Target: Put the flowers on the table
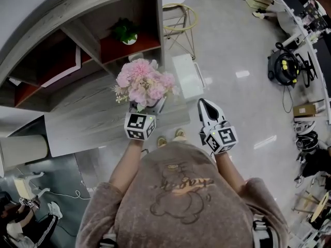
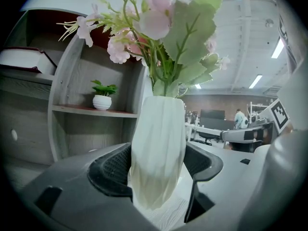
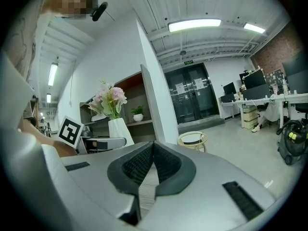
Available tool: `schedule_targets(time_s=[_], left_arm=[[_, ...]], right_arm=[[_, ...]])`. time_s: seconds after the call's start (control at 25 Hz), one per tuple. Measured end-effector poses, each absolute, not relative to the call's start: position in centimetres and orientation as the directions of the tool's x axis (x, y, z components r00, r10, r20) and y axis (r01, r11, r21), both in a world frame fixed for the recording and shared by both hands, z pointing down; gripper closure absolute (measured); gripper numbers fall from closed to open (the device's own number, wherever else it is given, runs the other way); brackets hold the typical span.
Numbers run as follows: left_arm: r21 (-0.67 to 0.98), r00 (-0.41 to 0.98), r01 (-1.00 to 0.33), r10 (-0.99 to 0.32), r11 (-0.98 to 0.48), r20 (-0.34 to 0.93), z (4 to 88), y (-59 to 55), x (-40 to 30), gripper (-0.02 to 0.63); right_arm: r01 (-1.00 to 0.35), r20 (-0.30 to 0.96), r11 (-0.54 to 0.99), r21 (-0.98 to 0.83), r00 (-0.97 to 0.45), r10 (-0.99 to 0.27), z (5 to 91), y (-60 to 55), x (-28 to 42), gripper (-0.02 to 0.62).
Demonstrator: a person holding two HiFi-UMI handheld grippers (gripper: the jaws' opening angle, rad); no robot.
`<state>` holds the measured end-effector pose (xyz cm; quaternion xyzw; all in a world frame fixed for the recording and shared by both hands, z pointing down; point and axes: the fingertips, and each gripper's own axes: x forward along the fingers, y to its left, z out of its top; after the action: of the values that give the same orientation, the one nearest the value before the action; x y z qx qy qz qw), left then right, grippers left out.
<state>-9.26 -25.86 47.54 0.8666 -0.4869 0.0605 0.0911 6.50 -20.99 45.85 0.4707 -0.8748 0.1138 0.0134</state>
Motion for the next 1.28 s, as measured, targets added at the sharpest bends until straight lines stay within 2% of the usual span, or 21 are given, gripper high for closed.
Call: schedule_targets(time_s=[0.56, 1.28], left_arm=[[0.044, 0.535, -0.839, -0.811, -0.542, 0.237, 52.9, -30.4, -6.2, 0.261], [0.059, 0.53, -0.841, -0.798, -0.537, 0.287, 57.9, -33.3, -4.6, 0.261]], right_arm=[[-0.823, 0.175, 0.544, -0.166, -0.567, -0.805, 46.5, -22.5, 9.5, 0.604], [-0.855, 0.222, 0.494, -0.159, -0.519, -0.826, 47.8, -24.4, 12.3, 0.604]])
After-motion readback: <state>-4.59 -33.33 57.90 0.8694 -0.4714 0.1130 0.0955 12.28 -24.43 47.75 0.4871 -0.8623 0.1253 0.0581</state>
